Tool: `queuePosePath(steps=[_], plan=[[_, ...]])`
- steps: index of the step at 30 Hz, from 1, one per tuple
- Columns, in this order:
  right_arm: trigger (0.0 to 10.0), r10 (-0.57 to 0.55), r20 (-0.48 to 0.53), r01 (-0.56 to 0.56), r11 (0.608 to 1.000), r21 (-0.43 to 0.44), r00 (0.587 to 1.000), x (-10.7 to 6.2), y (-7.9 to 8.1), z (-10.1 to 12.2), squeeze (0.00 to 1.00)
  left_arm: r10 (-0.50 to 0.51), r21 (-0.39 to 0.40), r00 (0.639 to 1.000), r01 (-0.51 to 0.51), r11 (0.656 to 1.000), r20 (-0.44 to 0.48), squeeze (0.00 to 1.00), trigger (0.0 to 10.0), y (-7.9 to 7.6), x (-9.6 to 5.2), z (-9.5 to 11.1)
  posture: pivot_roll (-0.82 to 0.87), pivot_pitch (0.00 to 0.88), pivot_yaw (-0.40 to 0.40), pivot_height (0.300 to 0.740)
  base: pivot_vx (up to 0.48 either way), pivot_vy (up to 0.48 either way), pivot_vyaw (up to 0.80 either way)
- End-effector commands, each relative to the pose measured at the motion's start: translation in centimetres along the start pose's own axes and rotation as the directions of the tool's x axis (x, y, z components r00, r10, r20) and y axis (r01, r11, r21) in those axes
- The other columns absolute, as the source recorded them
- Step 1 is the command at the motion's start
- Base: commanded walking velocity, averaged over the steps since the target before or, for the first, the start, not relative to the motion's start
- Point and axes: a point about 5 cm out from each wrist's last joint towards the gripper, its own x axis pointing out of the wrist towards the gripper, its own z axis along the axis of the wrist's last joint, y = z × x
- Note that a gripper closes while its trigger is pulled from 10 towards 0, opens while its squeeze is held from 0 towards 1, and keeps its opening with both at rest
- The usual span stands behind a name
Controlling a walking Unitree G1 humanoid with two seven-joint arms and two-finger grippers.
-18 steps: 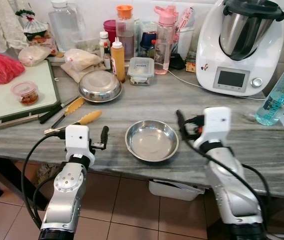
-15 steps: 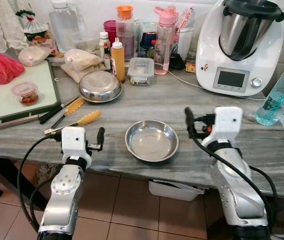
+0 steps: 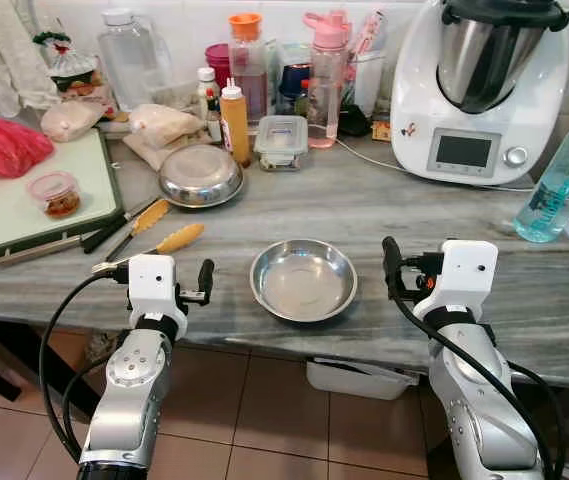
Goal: Setting the table
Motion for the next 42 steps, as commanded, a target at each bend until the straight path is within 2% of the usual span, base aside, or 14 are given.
queuePosePath(steps=[1,4,19,25,26,33,42], plan=[[10.0,-0.023,0.033,0.023,0.999,0.026,0.999,0.0,-0.3,0.7,0.0,0.001,0.015,1.0,-0.001,1.0,0.0,0.0,10.0,-0.1,-0.3,0.2,-0.1,0.017,0.058,0.74,0.0,0.0,0.0],[10.0,-0.019,0.048,0.018,1.0,0.014,0.999,0.5,-0.1,1.0,0.0,-0.021,0.043,1.0,0.02,0.999,0.018,0.0,10.0,-0.2,-0.1,0.7,-0.1,0.018,0.063,0.74,0.0,0.0,0.0],[10.0,-0.026,0.041,0.025,0.999,0.036,0.999,0.7,0.0,1.1,0.0,-0.013,0.038,1.0,0.013,0.999,0.013,0.0,10.0,0.2,0.2,0.9,-0.11,0.023,0.059,0.74,0.0,0.0,0.0],[10.0,0.006,0.007,-0.006,1.0,0.006,1.0,0.0,0.1,0.3,0.0,-0.043,0.043,0.999,0.043,0.998,0.002,0.0,10.0,-0.6,0.1,0.4,-0.13,0.021,0.063,0.74,0.0,0.0,0.0],[10.0,0.033,-0.013,-0.033,0.999,0.003,0.999,-0.7,0.5,-0.6,0.0,-0.07,0.031,0.998,0.07,0.997,-0.006,0.0,10.0,-0.7,0.0,0.2,-0.12,0.016,0.069,0.74,0.0,0.0,0.0],[10.0,0.074,-0.02,-0.074,0.997,-0.004,0.997,-1.3,1.3,-1.1,0.0,-0.08,0.027,0.997,0.081,0.996,-0.014,0.0,10.0,-0.8,0.0,0.0,-0.13,0.001,0.075,0.74,0.0,0.0,0.0],[10.0,0.078,-0.01,-0.078,0.997,-0.001,0.997,-1.0,1.3,-0.9,0.0,-0.095,0.03,0.995,0.095,0.995,-0.004,0.0,10.0,-1.0,0.4,0.1,-0.13,0.0,0.081,0.74,0.0,0.0,-0.07]])
